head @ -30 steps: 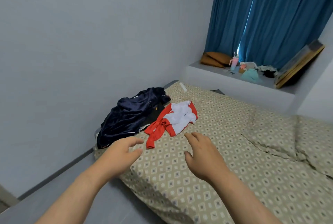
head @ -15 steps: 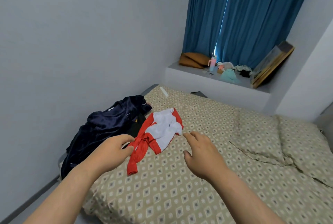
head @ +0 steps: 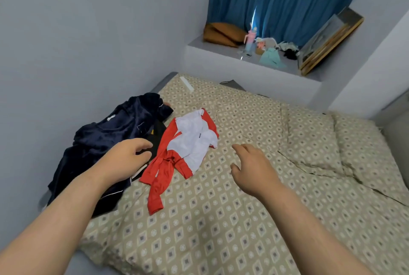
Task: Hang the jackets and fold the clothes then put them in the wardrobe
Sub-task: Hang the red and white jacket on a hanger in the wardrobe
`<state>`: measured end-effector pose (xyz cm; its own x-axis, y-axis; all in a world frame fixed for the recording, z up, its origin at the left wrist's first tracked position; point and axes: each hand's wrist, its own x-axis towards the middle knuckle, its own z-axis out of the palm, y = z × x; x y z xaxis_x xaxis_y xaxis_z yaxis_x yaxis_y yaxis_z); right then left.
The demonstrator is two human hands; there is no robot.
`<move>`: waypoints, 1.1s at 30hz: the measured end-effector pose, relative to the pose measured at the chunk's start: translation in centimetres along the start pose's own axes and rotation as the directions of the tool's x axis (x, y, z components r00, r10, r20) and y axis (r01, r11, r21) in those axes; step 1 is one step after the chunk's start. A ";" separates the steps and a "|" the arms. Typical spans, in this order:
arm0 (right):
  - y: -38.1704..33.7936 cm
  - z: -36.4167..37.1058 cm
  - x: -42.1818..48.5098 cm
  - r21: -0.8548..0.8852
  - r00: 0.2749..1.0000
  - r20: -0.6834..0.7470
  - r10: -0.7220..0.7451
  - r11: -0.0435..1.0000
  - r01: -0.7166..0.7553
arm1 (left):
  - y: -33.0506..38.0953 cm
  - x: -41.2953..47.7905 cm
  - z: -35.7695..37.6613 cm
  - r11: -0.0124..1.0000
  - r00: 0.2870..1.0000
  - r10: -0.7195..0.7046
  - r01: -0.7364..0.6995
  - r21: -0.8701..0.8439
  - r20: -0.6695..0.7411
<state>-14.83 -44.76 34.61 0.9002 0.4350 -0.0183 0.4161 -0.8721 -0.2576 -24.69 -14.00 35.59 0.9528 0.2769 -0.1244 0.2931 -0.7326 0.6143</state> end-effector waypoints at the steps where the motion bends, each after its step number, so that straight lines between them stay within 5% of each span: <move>1: 0.4 0.3 0.6 0.009 1.000 0.008 0.013 1.000 -0.013 | 0.0 0.9 0.3 1.000 1.000 -0.006 0.006 -0.002 0.013; 16: 6.3 9.6 11.4 0.127 0.963 0.270 0.017 0.991 -0.053 | -2.9 12.5 8.4 0.988 0.975 -0.150 0.153 -0.008 0.166; 33: 6.8 38.9 28.1 0.084 0.810 0.530 0.252 0.934 -0.346 | -21.9 37.0 25.4 0.986 0.945 -0.157 0.169 -0.015 0.288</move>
<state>8.29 -29.74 -5.28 0.7660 0.2510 -0.5919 0.0666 -0.9467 -0.3152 6.09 -3.52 -2.31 0.8766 0.1974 -0.4388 0.4484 -0.6659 0.5963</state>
